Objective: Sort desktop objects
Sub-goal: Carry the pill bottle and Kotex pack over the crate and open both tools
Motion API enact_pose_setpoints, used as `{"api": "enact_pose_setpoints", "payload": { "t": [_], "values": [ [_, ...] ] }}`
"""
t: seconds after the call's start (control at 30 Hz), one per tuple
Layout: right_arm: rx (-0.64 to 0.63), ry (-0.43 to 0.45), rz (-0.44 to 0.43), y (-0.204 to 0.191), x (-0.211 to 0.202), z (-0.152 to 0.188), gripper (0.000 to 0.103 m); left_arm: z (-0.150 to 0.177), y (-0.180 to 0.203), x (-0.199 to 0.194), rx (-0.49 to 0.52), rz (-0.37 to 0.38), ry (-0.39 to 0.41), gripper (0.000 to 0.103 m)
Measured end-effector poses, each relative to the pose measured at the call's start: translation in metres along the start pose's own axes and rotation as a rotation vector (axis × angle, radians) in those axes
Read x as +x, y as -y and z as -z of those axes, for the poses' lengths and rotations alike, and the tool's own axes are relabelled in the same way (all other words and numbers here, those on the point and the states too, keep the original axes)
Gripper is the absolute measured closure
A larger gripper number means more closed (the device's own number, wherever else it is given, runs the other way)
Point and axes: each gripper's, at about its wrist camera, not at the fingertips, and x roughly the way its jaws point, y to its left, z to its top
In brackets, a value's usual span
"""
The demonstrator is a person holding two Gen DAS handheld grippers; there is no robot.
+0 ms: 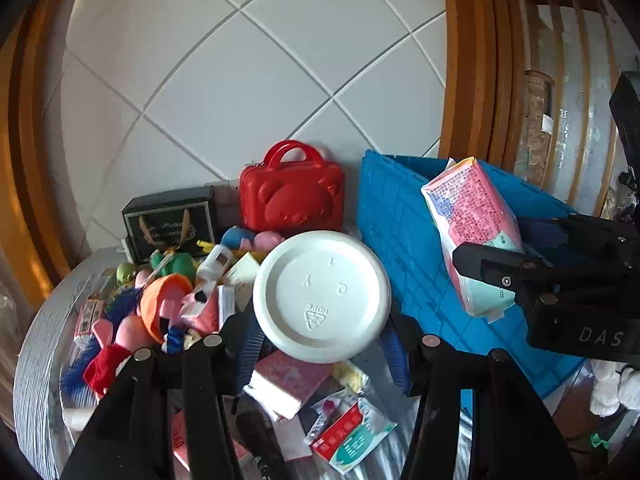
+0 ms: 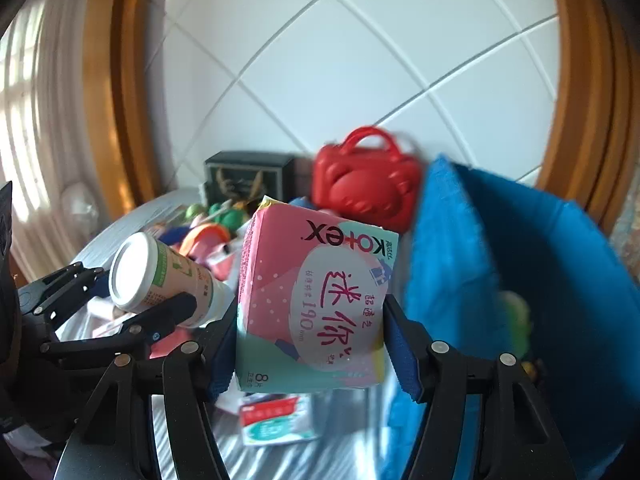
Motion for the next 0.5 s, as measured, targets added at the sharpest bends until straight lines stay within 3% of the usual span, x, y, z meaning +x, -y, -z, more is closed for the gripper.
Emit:
{"api": "enact_pose_setpoints", "payload": {
  "t": [0.2, 0.33, 0.5],
  "values": [
    [0.036, 0.061, 0.096, 0.069, -0.041, -0.013, 0.038, -0.044, 0.061, 0.002, 0.069, 0.095, 0.059, 0.051],
    [0.052, 0.046, 0.169, 0.126, -0.059, -0.016, 0.038, -0.072, 0.115, 0.008, 0.130, 0.170, 0.074, 0.051],
    [0.058, -0.025, 0.264, 0.202, -0.061, -0.014, 0.038, -0.100, 0.182, 0.033, 0.189, 0.269, 0.011, 0.051]
  ]
}}
